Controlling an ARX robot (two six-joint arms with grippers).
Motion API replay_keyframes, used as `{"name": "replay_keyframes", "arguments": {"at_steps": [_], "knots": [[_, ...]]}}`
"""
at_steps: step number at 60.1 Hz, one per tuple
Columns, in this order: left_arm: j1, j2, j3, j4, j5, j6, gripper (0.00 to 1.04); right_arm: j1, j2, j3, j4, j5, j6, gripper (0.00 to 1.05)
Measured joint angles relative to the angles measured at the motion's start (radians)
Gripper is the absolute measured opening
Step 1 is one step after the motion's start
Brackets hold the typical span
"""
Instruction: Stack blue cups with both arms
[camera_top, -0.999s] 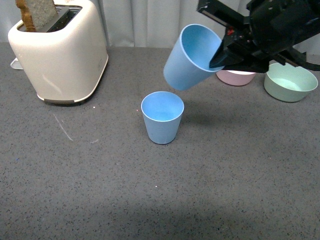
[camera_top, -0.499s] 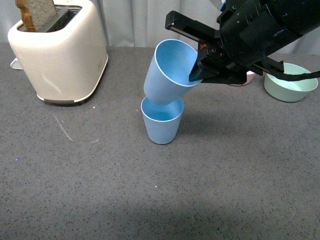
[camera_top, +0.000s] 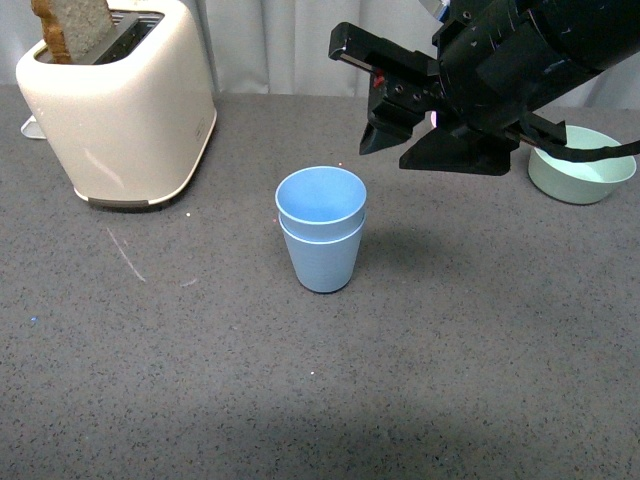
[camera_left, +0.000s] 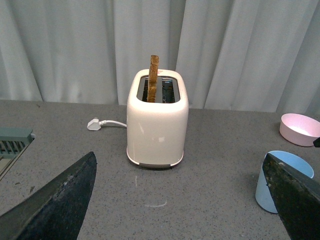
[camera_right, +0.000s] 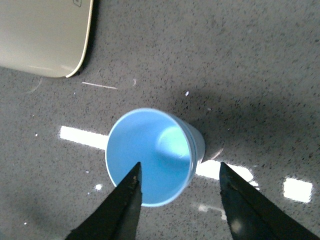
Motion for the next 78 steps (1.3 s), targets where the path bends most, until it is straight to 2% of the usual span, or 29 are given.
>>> {"name": "replay_keyframes", "arguments": {"at_steps": [7,14,20,21,23,26,29,33,43,45,60,78], "knots": [[0.0,0.0,0.0,0.0,0.0,0.0,0.98,-0.004,-0.002,-0.003,0.014,0.029,-0.02,0.64],[0.0,0.0,0.0,0.0,0.0,0.0,0.98,-0.007,-0.002,-0.01,0.02,0.04,-0.03,0.87],[0.0,0.0,0.0,0.0,0.003,0.001,0.98,0.002,-0.013,-0.229,0.533,0.413,-0.209,0.73],[0.0,0.0,0.0,0.0,0.003,0.001,0.98,0.0,-0.015,-0.259,0.589,0.443,-0.219,0.72],[0.0,0.0,0.0,0.0,0.0,0.0,0.98,-0.012,-0.029,-0.375,0.803,0.522,-0.295,0.64],[0.0,0.0,0.0,0.0,-0.002,0.001,0.98,-0.036,-0.056,-0.502,1.064,0.552,-0.348,0.55],[0.0,-0.001,0.0,0.0,-0.003,0.0,0.98,-0.063,-0.111,-0.589,1.245,0.546,-0.377,0.47],[0.0,0.0,0.0,-0.001,-0.002,0.001,0.98,-0.098,-0.214,-0.669,1.363,0.522,-0.403,0.34],[0.0,-0.001,0.0,-0.001,0.0,0.001,0.98,-0.161,-0.36,-0.843,1.382,0.46,-0.423,0.04],[0.0,0.0,0.0,-0.001,0.0,0.001,0.98,-0.17,-0.378,-0.868,1.379,0.449,-0.429,0.01],[0.0,-0.001,0.0,-0.001,-0.001,0.001,0.98,-0.234,-0.579,-1.01,1.326,0.384,-0.429,0.01],[0.0,-0.001,0.0,-0.001,-0.001,0.001,0.98,-0.288,-0.816,-1.117,1.192,0.327,-0.429,0.01]]}}
